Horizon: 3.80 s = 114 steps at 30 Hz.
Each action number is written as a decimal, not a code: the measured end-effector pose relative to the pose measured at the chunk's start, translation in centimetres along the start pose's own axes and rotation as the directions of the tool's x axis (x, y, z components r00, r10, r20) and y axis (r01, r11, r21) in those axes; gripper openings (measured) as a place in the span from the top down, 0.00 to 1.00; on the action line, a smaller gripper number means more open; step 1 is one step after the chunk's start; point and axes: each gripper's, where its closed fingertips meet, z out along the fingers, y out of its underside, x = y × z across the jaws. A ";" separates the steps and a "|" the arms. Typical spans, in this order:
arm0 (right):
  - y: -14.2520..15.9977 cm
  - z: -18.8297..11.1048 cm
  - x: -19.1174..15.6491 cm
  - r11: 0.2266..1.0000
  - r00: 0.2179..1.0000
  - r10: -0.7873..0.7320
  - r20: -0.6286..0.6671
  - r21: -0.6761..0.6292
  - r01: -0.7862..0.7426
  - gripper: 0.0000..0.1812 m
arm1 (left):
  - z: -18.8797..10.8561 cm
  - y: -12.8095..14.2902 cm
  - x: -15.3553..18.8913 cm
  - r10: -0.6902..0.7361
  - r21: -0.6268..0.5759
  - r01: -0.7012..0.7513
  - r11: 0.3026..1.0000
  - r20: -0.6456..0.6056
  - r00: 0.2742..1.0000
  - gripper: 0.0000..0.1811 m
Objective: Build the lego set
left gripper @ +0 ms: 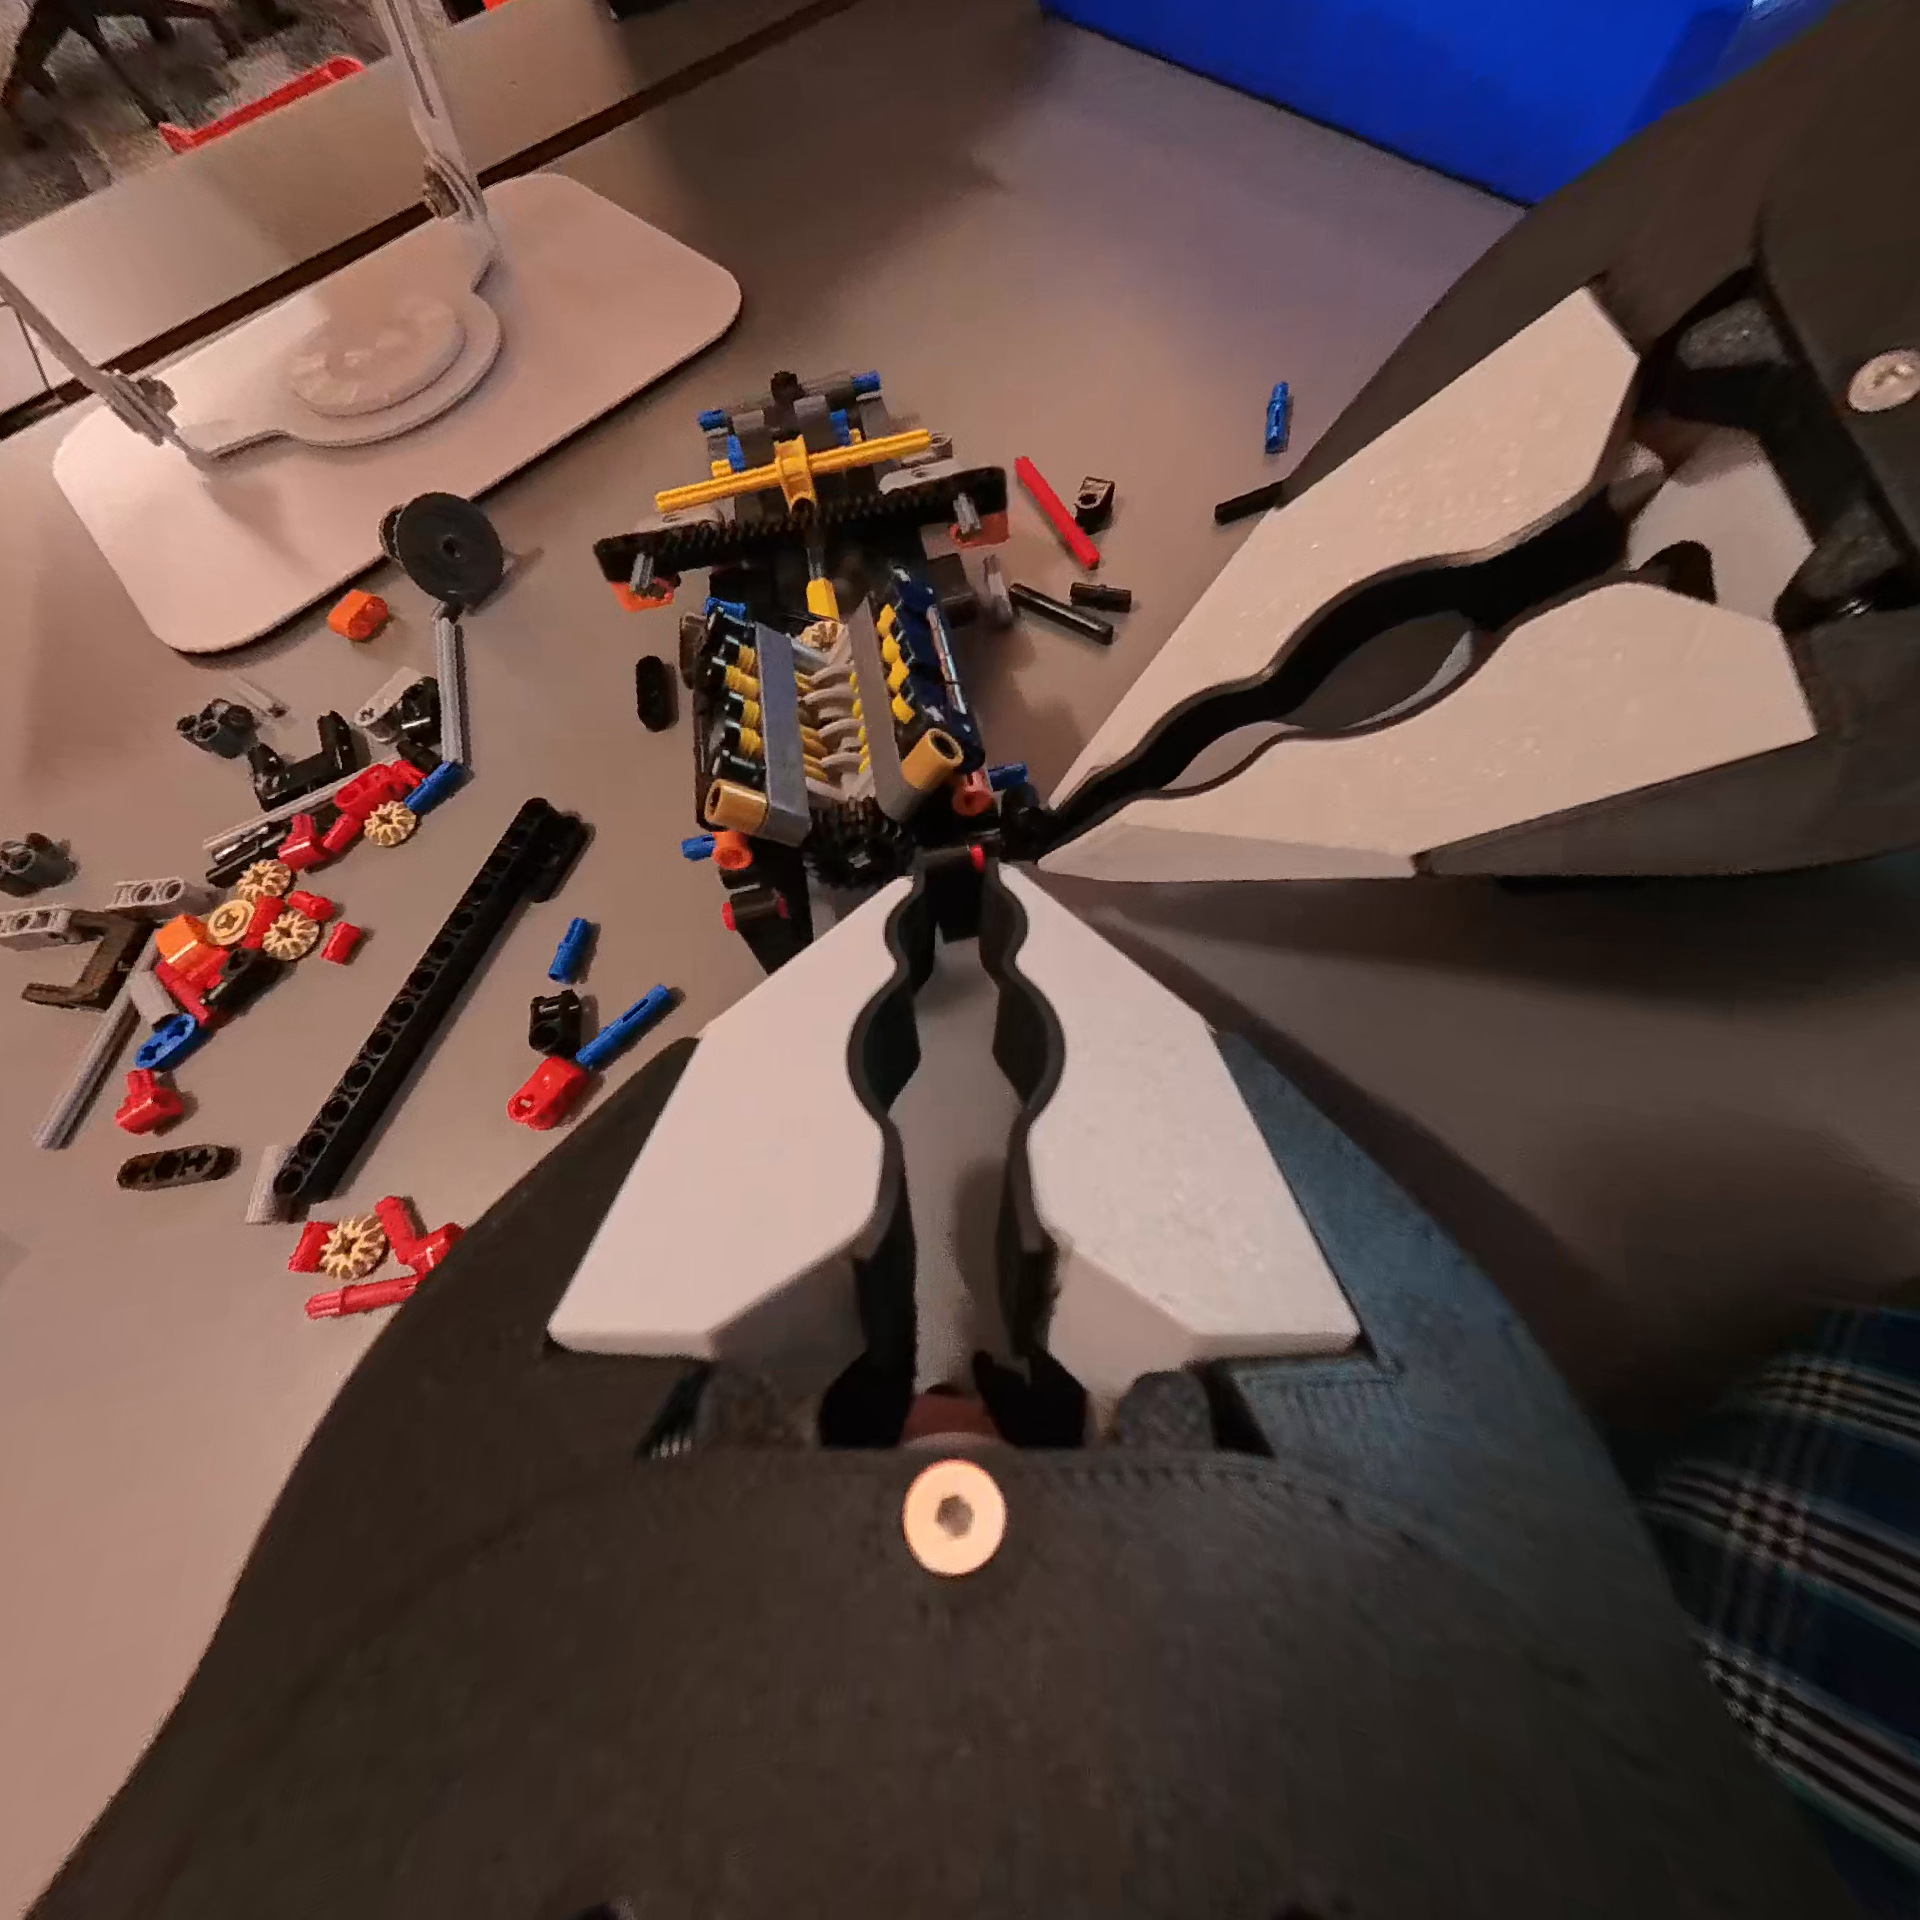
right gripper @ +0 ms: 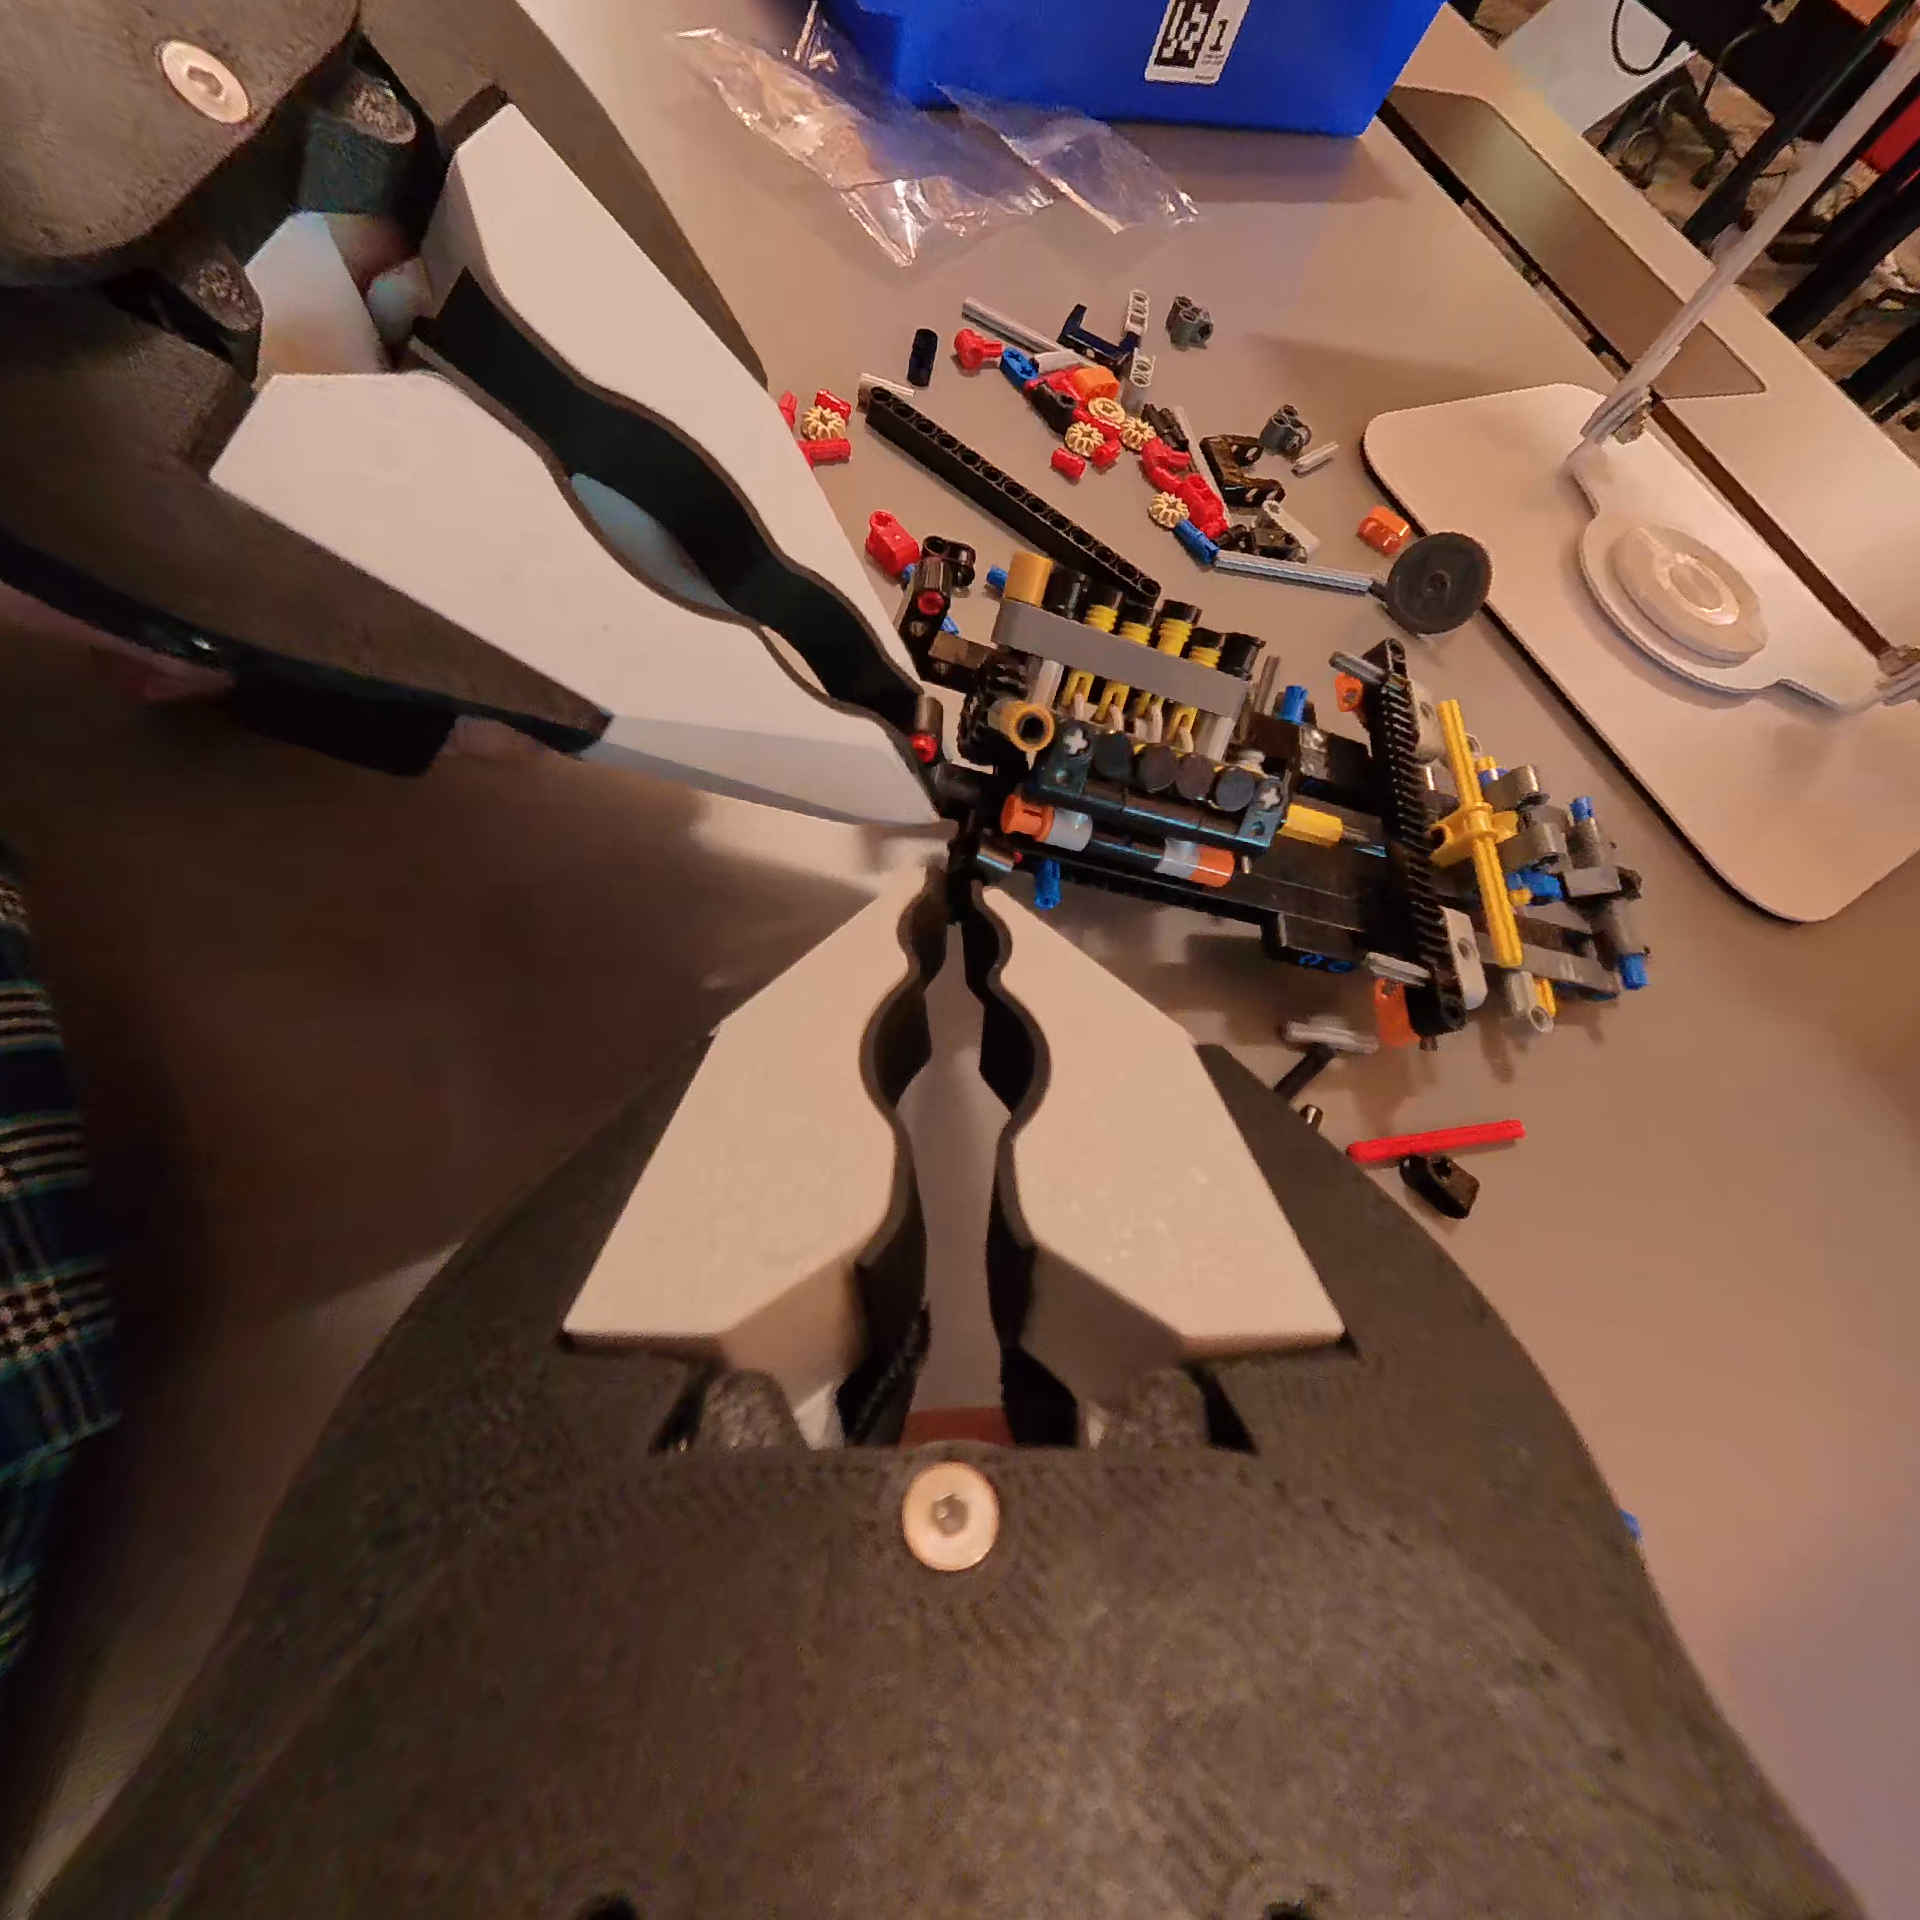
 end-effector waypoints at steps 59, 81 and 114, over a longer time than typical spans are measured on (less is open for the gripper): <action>1.6 1.7 -0.7 0.965 0.973 -0.232 -0.020 -0.132 0.227 1.00 | 0.9 2.9 -0.1 0.149 -0.167 -0.152 0.974 -0.029 0.988 0.96; 1.5 2.1 -0.4 0.834 0.834 -0.550 0.030 -0.039 0.551 1.00 | 1.0 3.0 -0.3 0.078 -0.171 -0.099 0.980 -0.129 0.989 0.95; 0.9 2.8 -0.2 0.556 0.559 -0.827 -0.056 0.065 0.829 1.00 | 1.0 3.1 -1.0 -0.022 -0.179 -0.009 0.984 -0.172 0.985 0.95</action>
